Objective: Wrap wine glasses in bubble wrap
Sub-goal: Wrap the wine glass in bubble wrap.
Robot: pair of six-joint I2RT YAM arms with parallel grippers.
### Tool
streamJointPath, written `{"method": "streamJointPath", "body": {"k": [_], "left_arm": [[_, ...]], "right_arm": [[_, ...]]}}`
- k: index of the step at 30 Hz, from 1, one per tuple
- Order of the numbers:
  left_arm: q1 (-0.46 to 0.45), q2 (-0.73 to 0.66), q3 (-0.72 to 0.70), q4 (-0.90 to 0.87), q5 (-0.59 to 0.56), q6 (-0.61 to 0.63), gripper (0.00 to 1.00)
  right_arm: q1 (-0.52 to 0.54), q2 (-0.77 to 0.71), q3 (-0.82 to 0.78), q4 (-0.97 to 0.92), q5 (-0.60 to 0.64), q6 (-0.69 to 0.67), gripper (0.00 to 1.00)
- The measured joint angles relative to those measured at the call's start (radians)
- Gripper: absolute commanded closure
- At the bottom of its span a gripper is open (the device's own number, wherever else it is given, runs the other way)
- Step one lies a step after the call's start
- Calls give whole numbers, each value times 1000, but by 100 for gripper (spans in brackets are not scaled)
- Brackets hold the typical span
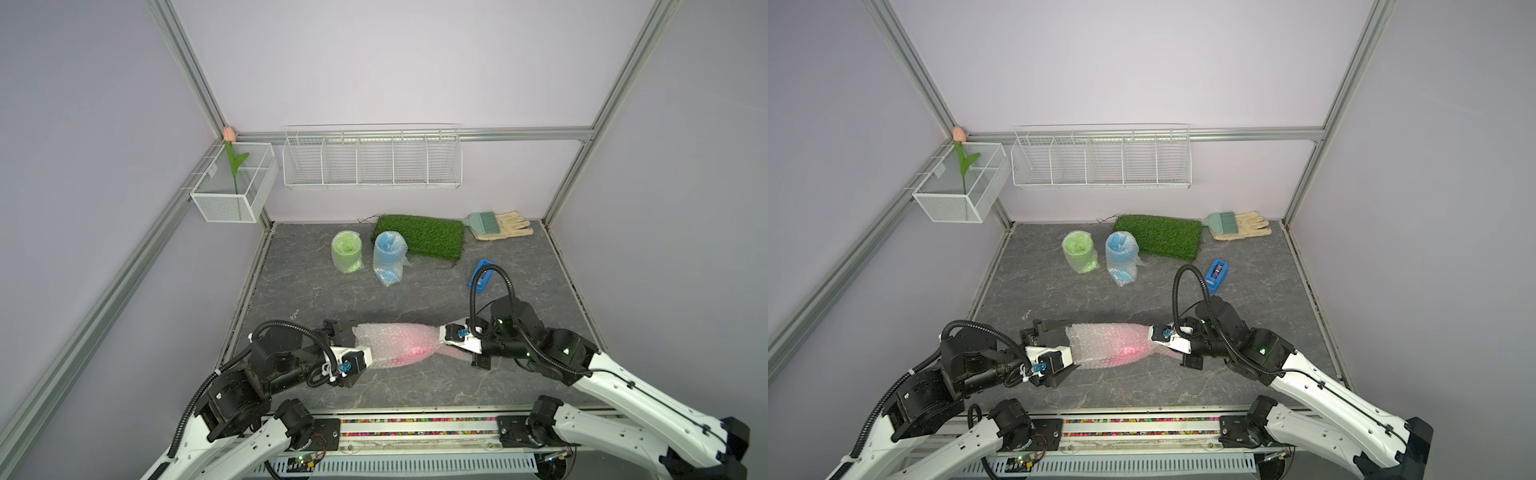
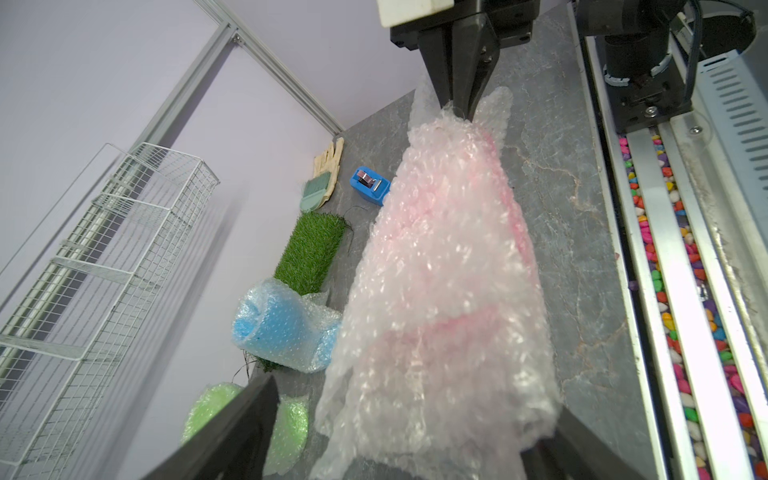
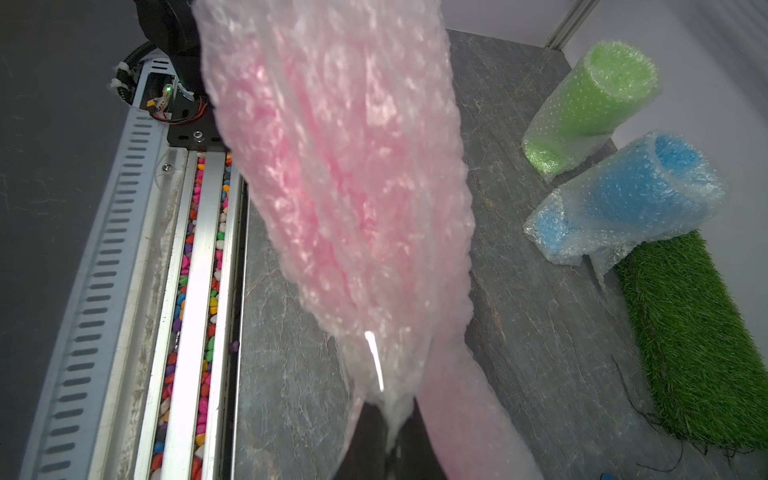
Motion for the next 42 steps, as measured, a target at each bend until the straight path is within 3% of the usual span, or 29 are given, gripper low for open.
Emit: {"method": "streamJointPath", "body": {"k": [10, 20, 25, 27, 30, 34, 38, 42], "left_arm": [[0, 32, 54, -92, 63, -35, 1], [0, 50, 46, -47, 62, -33, 0], [0, 51, 37, -25, 45, -23, 10], [0, 51, 35, -20, 42, -19, 21], [0, 59, 34, -19, 42, -19, 50], [0, 80, 34, -27, 41, -16, 79], [0, 79, 35, -36, 42, -10, 97], [0, 89, 55, -58, 41, -5, 100]], "right_arm": [[0, -14, 13, -8, 25, -4, 93], [0, -19, 37, -24, -13, -7, 93], [0, -18, 37, -36, -29, -9, 93], [0, -18, 37, -40, -35, -11, 93], [0, -14, 37, -44, -39, -15, 93], [0, 2, 37, -43, -40, -21, 93], [0, 15, 17, -12, -52, -20, 93], [0, 53, -32, 64, -73, 0, 93]]}}
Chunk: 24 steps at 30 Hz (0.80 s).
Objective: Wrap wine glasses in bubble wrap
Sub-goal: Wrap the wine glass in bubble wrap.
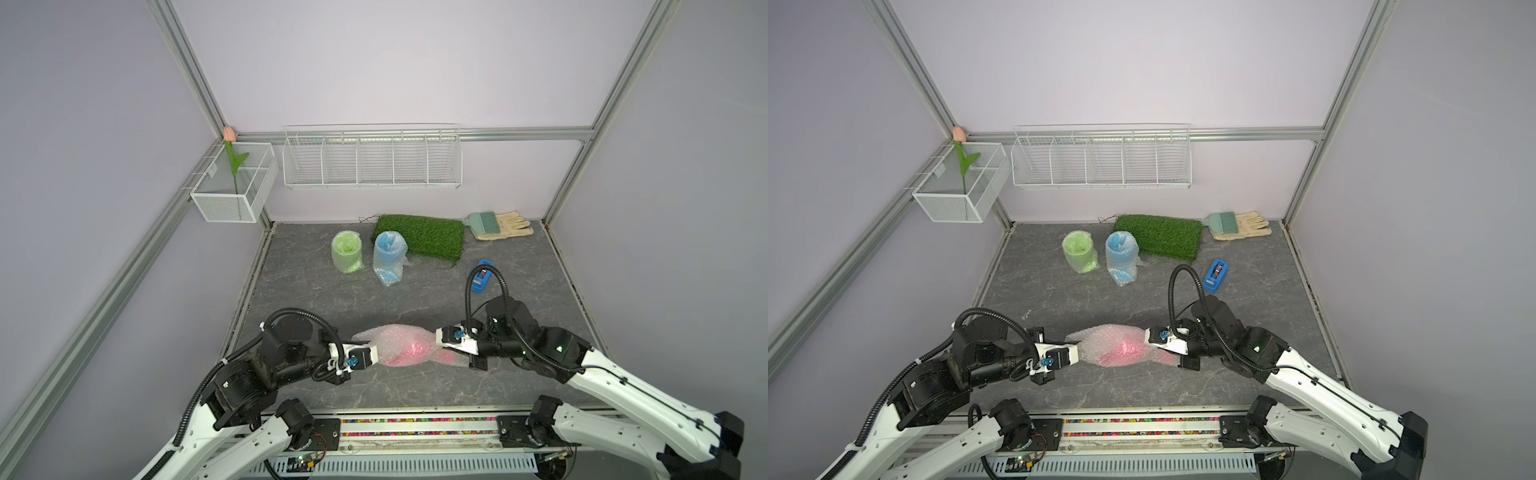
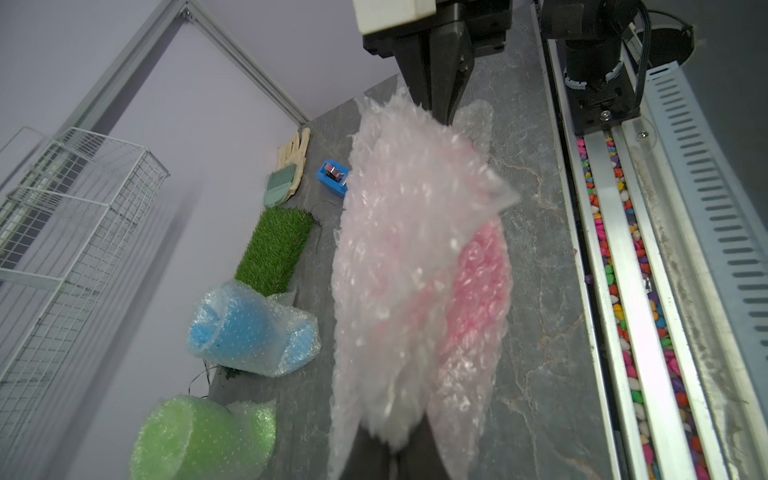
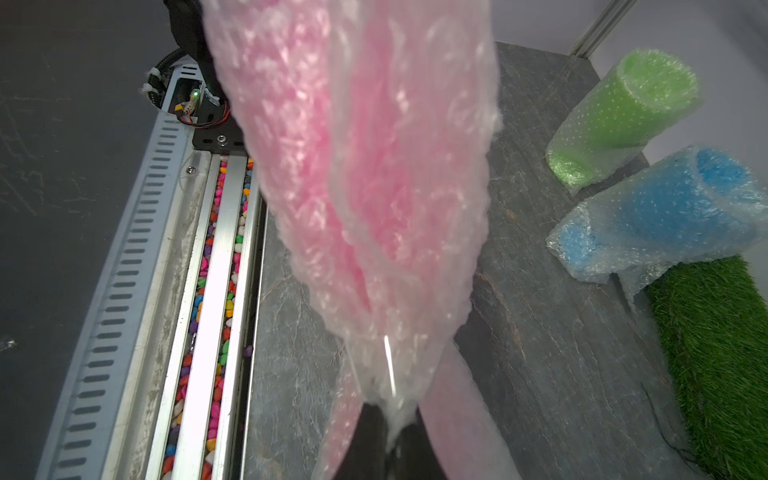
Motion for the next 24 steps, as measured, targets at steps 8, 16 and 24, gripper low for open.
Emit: {"method": "streamJointPath", "body": {"k": [8, 16, 24], "left_arm": [[0, 78, 77, -30, -2, 1, 100], [0, 216, 143, -68, -10, 7, 100], [0, 340, 199, -83, -9, -8, 100]], "right_arm": [[5, 130, -160, 363, -57, 90, 93], [9, 362, -283, 814, -95, 163, 93], [7, 526, -369, 1155, -115, 208, 93]]}}
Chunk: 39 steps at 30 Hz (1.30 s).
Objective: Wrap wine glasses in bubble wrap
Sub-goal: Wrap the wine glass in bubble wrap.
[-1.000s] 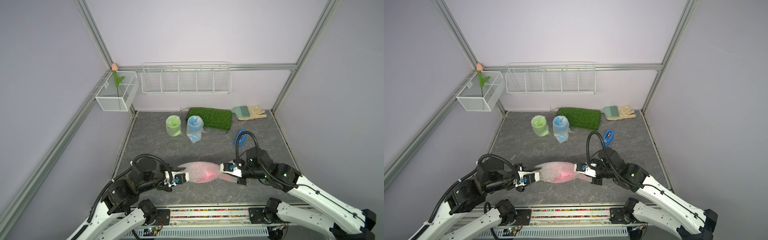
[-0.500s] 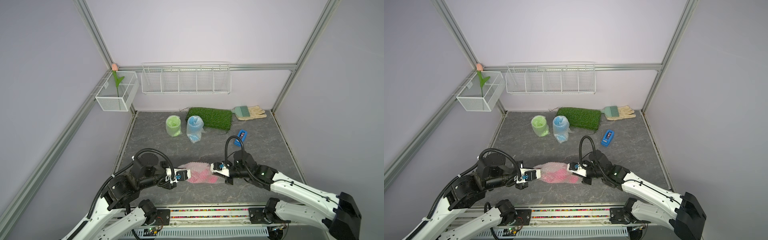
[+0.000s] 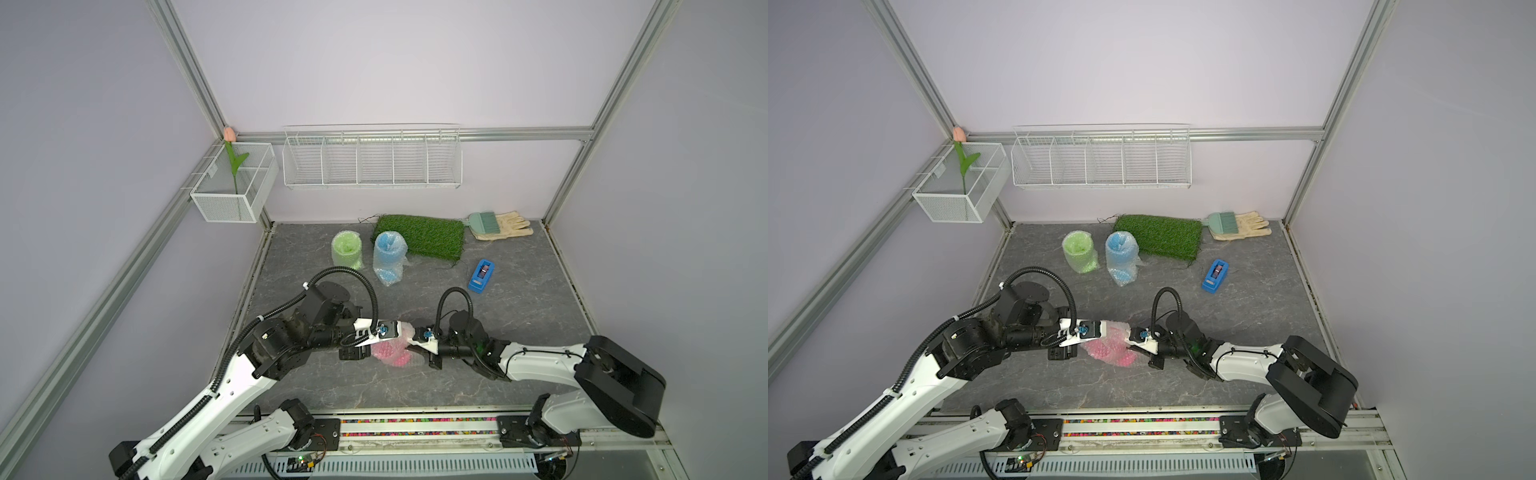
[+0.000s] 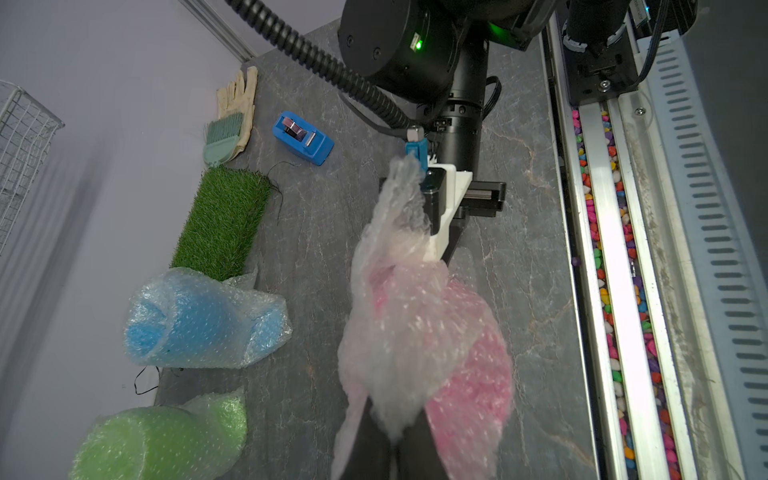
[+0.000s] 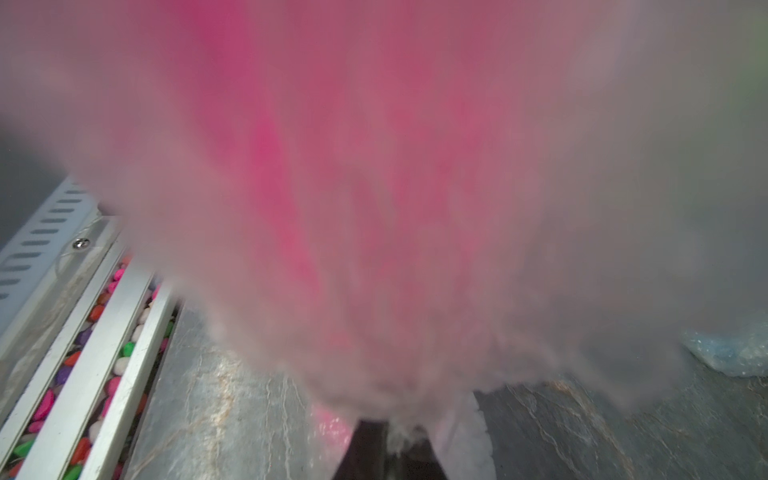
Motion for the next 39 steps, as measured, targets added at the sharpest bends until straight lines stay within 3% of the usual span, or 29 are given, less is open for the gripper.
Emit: {"method": "streamJointPath", "body": {"k": [7, 14, 23, 28, 33, 39], "left_arm": [[0, 106, 13, 1, 12, -23, 100], [0, 211, -1, 37, 50, -41, 100], [0, 356, -120, 105, 118, -40, 100], [2, 438, -90, 128, 167, -16, 99], [1, 511, -32, 118, 196, -1, 84], [-3, 444, -25, 52, 122, 0, 67]], "right_arm": [[-14, 49, -85, 133, 5, 17, 93], [-16, 62, -117, 155, 19, 33, 93], [-35, 72, -133, 193, 22, 48, 93], [-43, 71, -138, 197, 18, 53, 93], [-49, 71, -142, 196, 19, 56, 93], [-50, 65, -142, 201, 14, 56, 93]]}}
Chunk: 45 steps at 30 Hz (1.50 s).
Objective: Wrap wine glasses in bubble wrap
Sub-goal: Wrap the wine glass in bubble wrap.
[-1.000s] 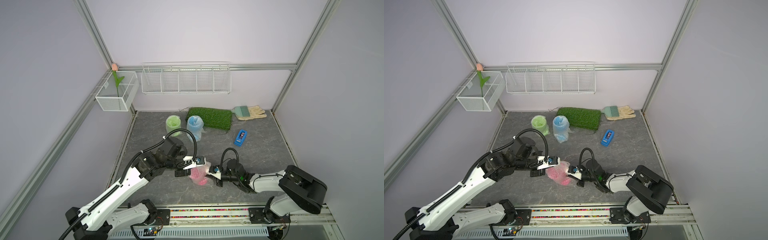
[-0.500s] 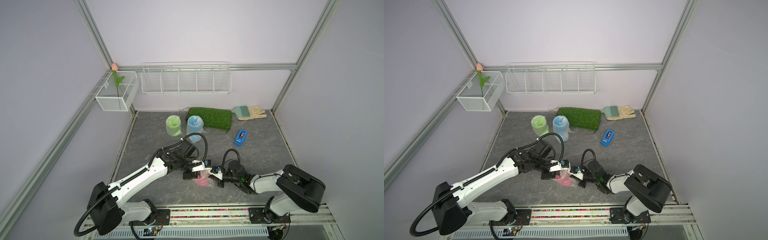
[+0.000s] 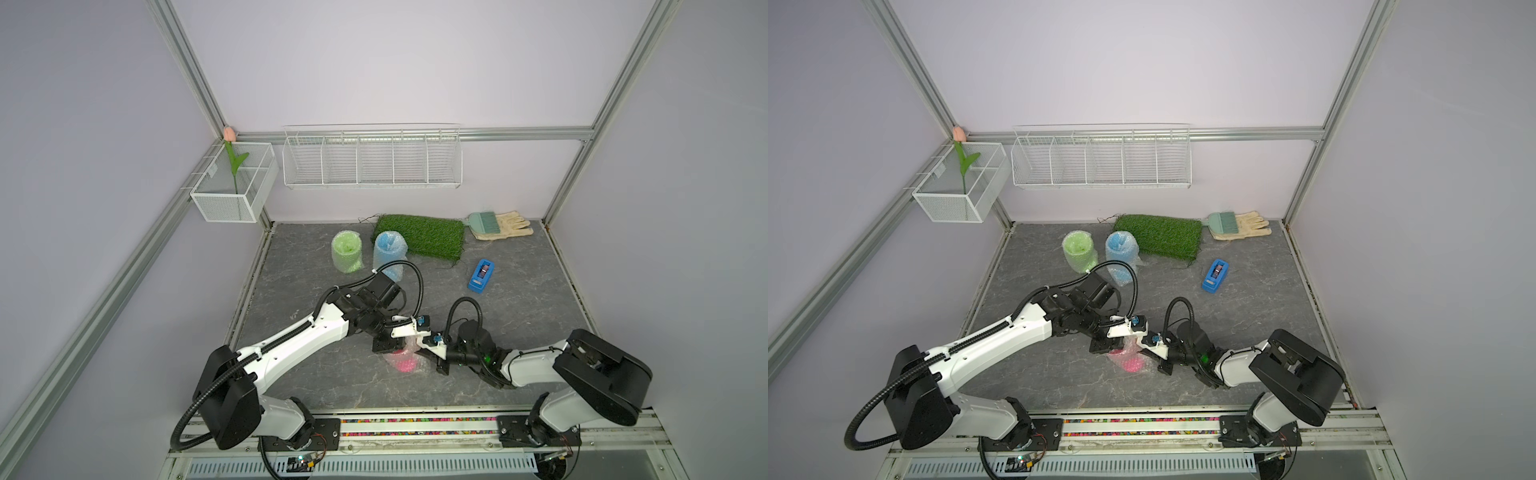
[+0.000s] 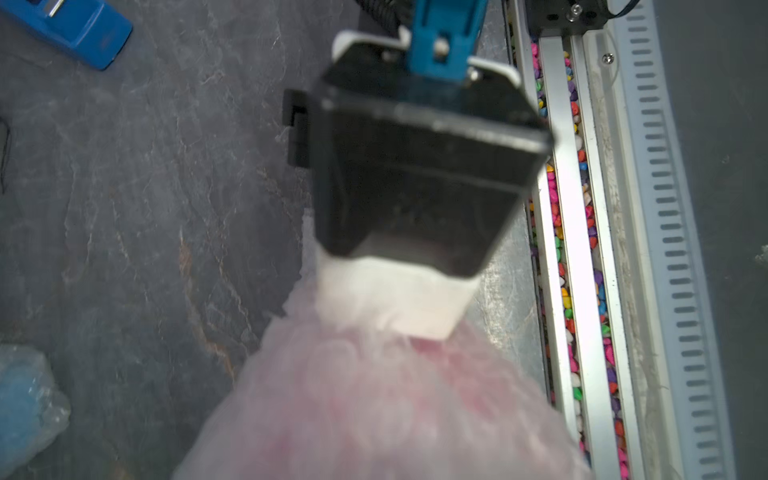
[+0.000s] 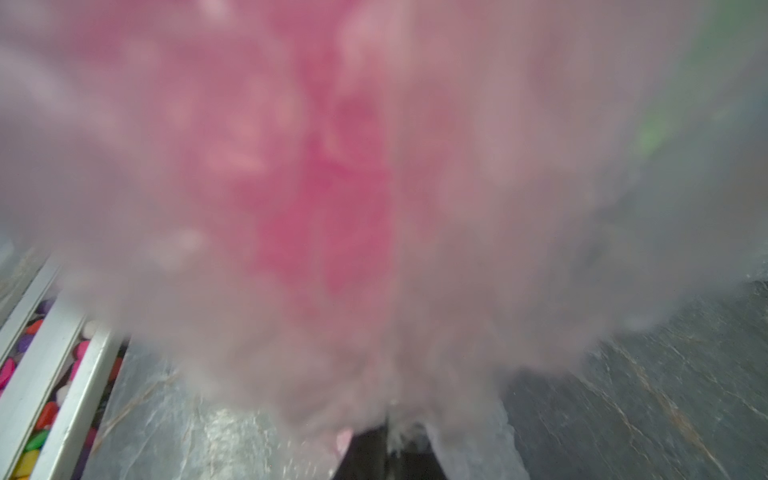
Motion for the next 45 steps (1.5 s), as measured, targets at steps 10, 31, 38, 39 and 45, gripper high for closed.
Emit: {"method": "streamJointPath", "body": {"k": [10, 31, 38, 39, 45], "left_arm": [[-3, -256, 6, -43, -58, -58, 50], [-33, -45, 32, 17, -8, -172, 100], [-33, 63, 47, -16, -37, -175, 100], [-33, 92, 59, -27, -37, -175, 100], [-28, 213, 149, -89, -35, -150, 100]], "right_arm": [[-11, 0, 0, -5, 5, 0, 93], [-17, 0, 0, -14, 6, 0, 93], [-17, 0, 0, -16, 5, 0, 93], [-16, 0, 1, -15, 5, 0, 93], [-17, 0, 1, -18, 6, 0, 93]]}}
